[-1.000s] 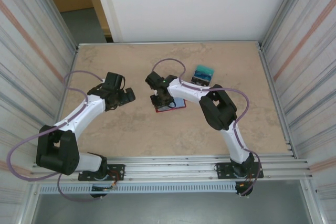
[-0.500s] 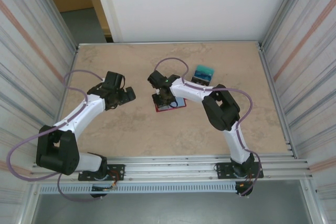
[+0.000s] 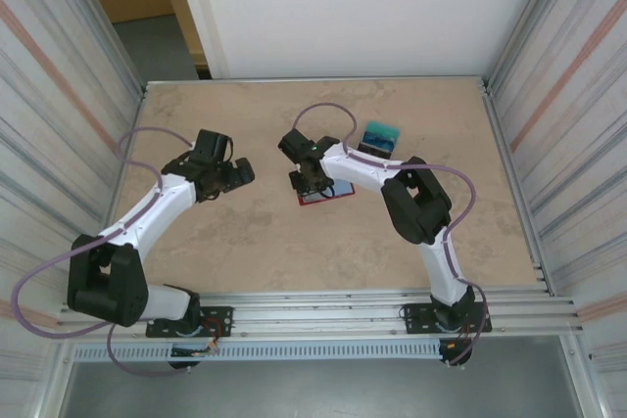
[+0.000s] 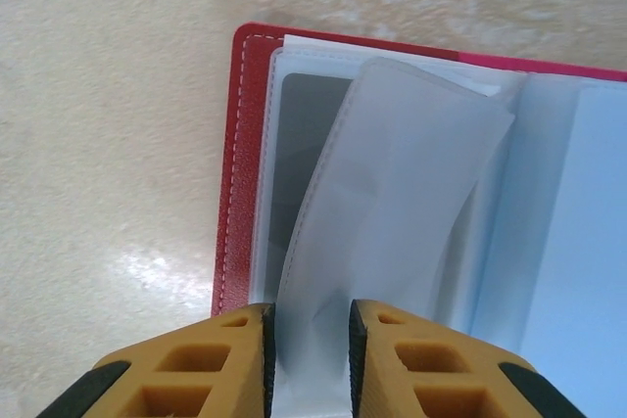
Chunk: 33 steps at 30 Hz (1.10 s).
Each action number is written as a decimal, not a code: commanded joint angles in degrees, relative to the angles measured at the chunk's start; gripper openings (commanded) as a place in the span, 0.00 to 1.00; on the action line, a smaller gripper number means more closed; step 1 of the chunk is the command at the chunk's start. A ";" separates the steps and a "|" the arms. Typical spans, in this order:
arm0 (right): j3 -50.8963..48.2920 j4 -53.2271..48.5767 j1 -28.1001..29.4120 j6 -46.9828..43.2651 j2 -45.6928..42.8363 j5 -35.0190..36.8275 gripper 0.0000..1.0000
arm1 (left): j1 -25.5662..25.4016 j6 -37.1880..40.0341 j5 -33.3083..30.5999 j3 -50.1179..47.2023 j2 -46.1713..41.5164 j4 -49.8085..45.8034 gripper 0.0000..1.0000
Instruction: Take the credit cards out of the card holder
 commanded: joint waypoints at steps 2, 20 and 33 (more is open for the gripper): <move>-0.50 -2.56 -1.22 0.12 -3.84 3.95 0.29 | -0.63 0.73 -0.61 2.33 0.40 0.08 0.99; -6.30 -3.03 -8.88 -1.36 -8.08 9.36 0.34 | -7.50 3.36 -3.19 8.48 6.83 -0.01 0.99; -11.46 -0.25 -15.74 -3.29 -10.66 4.68 0.32 | -17.33 9.04 -5.17 21.90 26.83 -1.99 0.99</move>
